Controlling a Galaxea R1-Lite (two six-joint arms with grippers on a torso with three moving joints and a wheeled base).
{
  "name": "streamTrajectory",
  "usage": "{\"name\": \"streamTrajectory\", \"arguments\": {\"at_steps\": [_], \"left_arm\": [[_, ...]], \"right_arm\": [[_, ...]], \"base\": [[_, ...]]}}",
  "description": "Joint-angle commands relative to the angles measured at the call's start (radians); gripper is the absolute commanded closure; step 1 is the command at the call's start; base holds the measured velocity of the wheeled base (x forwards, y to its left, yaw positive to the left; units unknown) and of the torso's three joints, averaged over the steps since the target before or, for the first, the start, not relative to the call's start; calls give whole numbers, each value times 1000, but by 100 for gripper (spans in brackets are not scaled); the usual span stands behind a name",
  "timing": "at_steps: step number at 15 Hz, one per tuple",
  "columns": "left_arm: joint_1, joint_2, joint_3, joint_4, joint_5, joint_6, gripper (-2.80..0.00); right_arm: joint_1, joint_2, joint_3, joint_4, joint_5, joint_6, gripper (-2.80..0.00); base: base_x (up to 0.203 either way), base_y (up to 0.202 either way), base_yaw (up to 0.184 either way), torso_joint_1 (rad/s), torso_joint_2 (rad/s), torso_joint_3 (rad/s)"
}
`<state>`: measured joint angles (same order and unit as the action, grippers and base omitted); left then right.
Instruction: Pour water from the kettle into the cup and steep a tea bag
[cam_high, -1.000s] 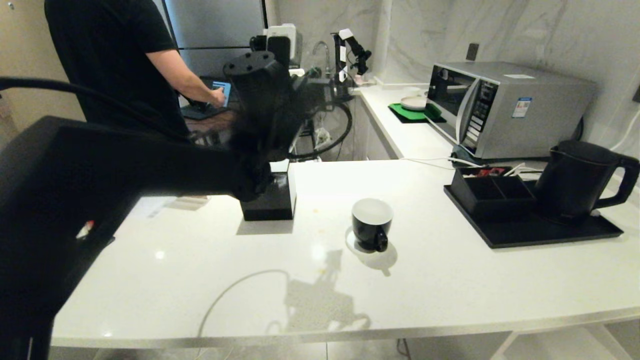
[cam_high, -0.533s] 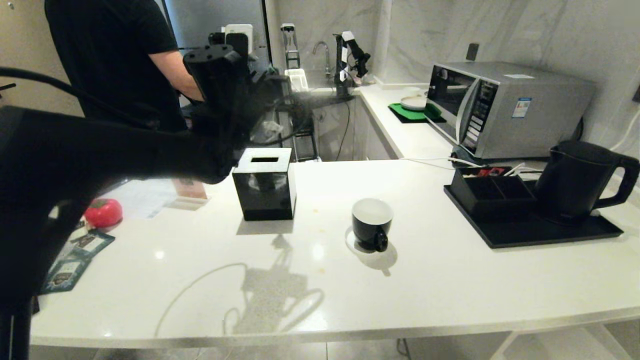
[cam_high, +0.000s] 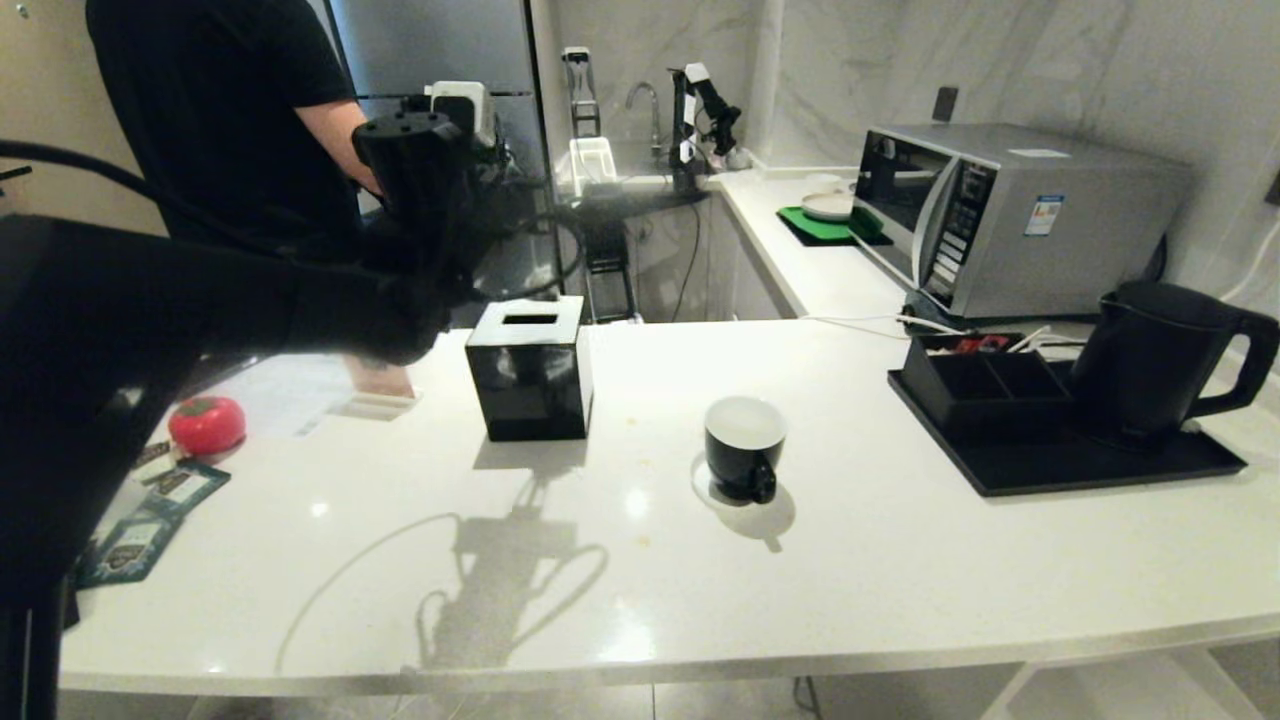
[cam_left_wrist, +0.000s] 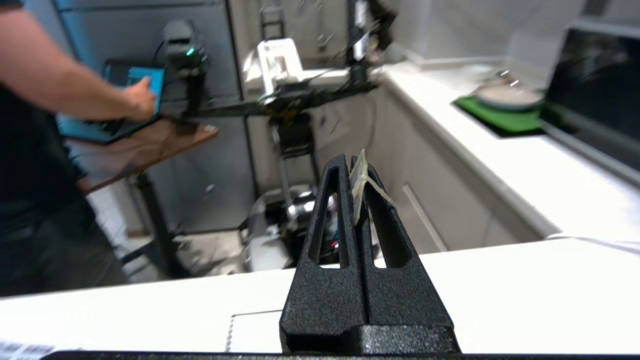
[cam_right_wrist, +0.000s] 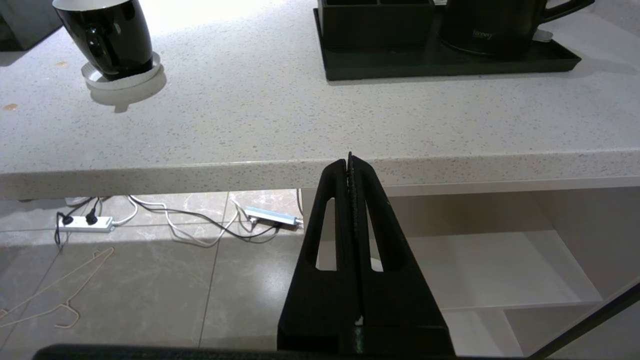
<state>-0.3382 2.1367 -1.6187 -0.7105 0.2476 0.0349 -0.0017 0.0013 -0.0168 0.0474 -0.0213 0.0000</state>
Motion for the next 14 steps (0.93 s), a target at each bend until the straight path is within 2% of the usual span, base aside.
{"name": "streamTrajectory", "arguments": {"at_steps": [1, 7, 14], "left_arm": [[11, 19, 0, -4, 2, 2, 0], [78, 43, 30, -14, 1, 8, 0], [119, 69, 29, -15, -2, 8, 0]], "right_arm": [[0, 0, 0, 0, 0, 0, 0], [0, 0, 0, 0, 0, 0, 0], [0, 0, 0, 0, 0, 0, 0]], "base": [[0, 0, 0, 0, 0, 0], [0, 0, 0, 0, 0, 0], [0, 0, 0, 0, 0, 0]]}}
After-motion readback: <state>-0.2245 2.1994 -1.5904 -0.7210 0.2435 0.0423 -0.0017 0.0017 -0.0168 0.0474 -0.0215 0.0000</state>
